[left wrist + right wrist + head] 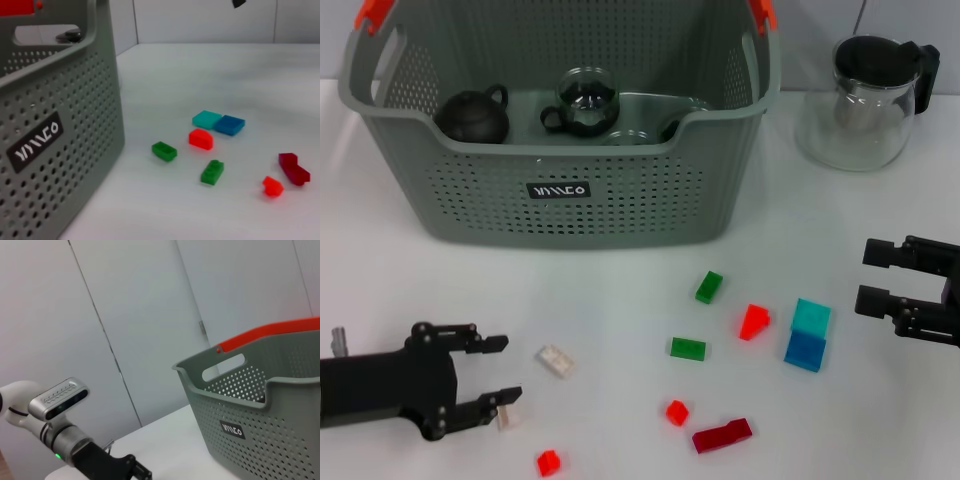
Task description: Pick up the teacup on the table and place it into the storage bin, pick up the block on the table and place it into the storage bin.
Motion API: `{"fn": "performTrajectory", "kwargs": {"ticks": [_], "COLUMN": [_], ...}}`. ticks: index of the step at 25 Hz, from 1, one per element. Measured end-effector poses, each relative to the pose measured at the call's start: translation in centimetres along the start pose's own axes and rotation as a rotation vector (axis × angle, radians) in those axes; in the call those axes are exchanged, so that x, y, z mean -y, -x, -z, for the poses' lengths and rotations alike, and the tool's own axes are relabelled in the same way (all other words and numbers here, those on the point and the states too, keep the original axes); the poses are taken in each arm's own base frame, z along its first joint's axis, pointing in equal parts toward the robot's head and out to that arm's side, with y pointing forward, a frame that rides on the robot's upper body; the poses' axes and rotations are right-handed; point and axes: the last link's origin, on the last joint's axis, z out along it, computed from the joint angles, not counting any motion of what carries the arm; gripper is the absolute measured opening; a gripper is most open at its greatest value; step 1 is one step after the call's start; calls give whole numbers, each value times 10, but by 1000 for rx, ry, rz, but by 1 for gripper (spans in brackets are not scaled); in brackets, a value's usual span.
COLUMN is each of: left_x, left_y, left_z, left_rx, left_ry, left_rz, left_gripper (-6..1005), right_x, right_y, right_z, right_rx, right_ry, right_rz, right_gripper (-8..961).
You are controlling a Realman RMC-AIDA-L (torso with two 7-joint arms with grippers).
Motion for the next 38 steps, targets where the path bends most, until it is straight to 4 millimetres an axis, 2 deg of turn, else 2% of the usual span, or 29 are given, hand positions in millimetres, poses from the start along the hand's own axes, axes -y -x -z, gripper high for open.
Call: {"fn": "performTrajectory", "kwargs": {"ticks": [10, 19, 30, 38], "left_x": [-16, -20, -19, -16], "left_y": [13, 21, 27, 25], "left_z": [-3, -14, -13, -10], "left_rx": [-1, 13, 53, 46], "left_ry": [-1, -11, -8, -24], "left_rz": [8, 21, 27, 49], "left_gripper": [557, 557, 549, 456], "right_x": [1, 0, 0, 0], "right_y": [1, 0, 0, 1], "right_z": [-2, 0, -1, -2], "right_rx": [-3, -1, -2, -2], "right_ry": [4, -1, 3, 4], "right_rz": [4, 3, 4, 3], "right_gripper": [744, 744, 744, 745]}}
